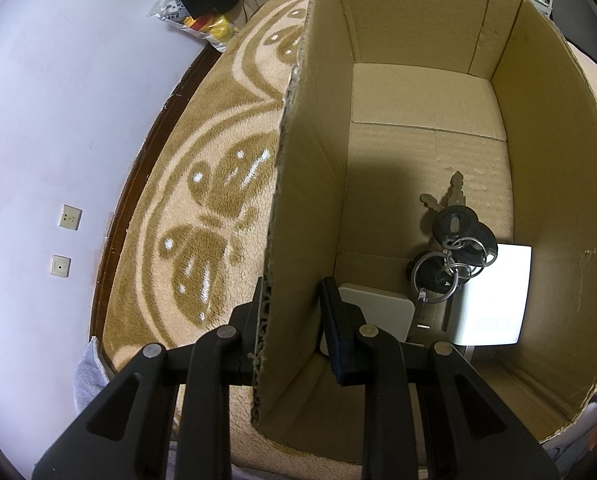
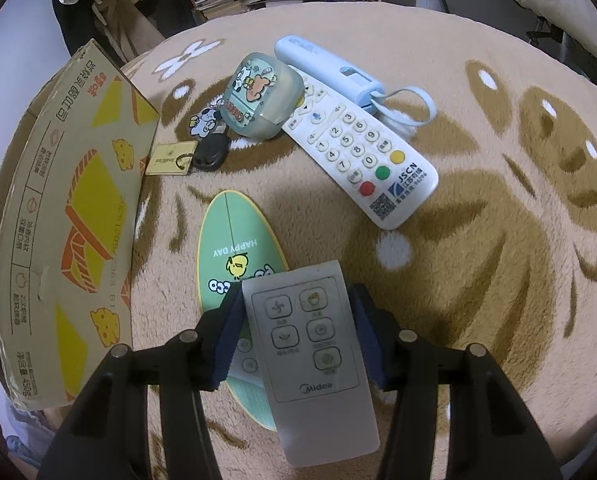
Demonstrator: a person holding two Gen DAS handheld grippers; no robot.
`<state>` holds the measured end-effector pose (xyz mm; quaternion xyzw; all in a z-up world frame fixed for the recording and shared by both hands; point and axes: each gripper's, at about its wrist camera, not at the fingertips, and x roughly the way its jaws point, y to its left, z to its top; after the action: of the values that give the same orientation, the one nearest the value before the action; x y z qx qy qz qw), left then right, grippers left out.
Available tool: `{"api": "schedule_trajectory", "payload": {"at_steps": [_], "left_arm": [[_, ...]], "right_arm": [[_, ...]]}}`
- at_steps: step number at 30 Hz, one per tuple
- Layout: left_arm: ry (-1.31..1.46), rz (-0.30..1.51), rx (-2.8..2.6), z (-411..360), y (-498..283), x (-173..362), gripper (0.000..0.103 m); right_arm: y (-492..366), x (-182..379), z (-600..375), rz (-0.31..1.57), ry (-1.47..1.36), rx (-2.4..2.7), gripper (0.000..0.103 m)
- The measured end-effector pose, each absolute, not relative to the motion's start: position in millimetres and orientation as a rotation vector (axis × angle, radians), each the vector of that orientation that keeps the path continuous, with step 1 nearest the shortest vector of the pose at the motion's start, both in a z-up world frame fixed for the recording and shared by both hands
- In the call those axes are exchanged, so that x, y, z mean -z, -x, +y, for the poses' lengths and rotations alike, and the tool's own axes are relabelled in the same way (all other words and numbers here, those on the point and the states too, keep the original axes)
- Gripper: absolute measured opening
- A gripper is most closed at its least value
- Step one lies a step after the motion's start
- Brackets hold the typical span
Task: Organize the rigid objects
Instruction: 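Move the right tool to the white Midea remote and close on it, then lift the white remote with the right tool and carry it over the box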
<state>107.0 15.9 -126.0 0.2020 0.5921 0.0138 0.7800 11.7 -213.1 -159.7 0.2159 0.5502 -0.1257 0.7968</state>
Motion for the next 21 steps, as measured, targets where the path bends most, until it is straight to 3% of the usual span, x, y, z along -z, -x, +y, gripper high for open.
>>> {"api": "schedule_trajectory", "payload": {"at_steps": [8, 21], "left_arm": [[-0.436, 1.280, -0.030, 16, -107, 126, 0.024], [-0.445, 1.278, -0.030, 15, -106, 126, 0.024]], "right_arm": [[-12, 153, -213, 1.134, -0.455, 0.298, 0.055], [-8, 113, -219, 0.877, -0.503, 0.299, 0.054]]}}
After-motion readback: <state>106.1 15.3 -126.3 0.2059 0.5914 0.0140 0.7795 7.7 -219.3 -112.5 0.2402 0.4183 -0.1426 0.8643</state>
